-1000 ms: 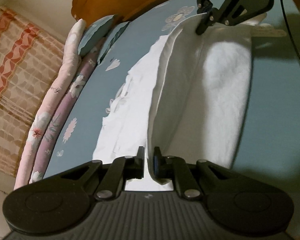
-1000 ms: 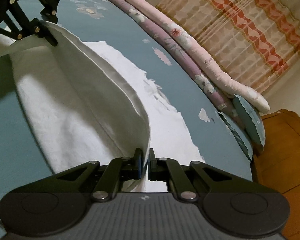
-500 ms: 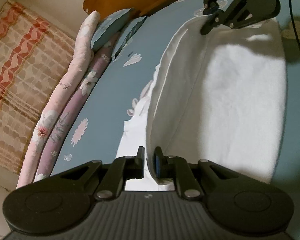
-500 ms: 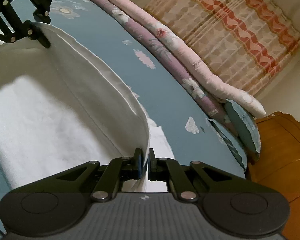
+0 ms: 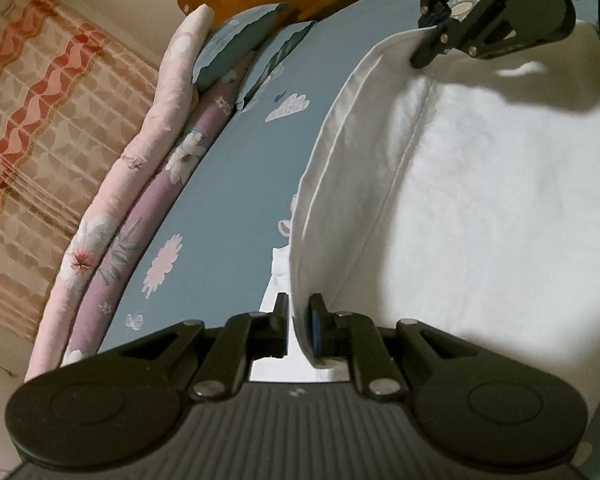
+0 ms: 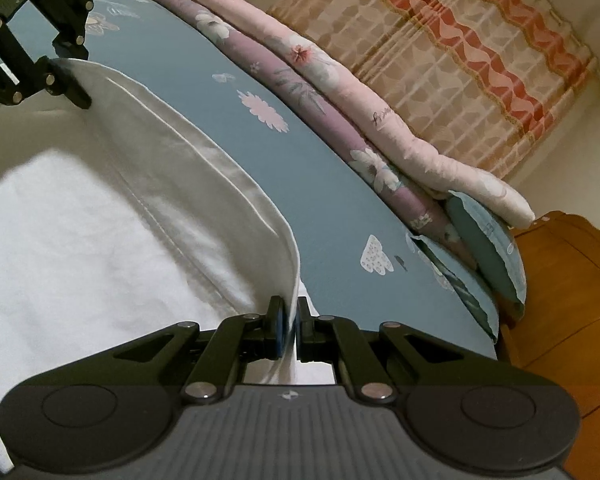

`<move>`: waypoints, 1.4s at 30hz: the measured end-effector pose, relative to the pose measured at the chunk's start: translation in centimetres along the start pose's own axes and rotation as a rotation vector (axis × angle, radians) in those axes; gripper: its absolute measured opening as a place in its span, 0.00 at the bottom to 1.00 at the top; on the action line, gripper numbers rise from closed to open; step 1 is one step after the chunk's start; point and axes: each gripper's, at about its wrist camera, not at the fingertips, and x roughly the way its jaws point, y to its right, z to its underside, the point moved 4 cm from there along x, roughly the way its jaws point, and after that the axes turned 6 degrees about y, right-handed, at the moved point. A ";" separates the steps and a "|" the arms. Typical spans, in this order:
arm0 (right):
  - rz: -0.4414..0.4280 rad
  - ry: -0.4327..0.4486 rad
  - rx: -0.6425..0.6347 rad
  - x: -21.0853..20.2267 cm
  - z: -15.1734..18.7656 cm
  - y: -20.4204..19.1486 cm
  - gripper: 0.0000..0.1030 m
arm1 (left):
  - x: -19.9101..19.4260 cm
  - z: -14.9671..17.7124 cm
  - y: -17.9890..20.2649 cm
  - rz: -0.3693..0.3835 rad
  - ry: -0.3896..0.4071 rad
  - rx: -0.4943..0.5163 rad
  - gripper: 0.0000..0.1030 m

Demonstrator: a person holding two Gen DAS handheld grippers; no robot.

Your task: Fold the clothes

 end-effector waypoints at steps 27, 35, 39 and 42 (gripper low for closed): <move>-0.013 -0.054 0.040 4.9 0.9 -0.2 0.40 | 3.9 1.0 -2.4 -0.003 0.021 -0.160 0.52; -0.081 0.037 0.134 0.9 -2.1 3.5 0.60 | 1.0 0.1 -5.7 0.056 0.059 -0.322 0.64; -0.078 0.048 0.165 -0.9 -2.9 5.4 0.64 | 0.1 0.2 -7.3 0.078 0.057 -0.399 0.77; -0.069 0.043 0.164 -2.0 -2.7 6.2 0.69 | 0.0 0.4 -8.1 0.101 0.026 -0.438 0.79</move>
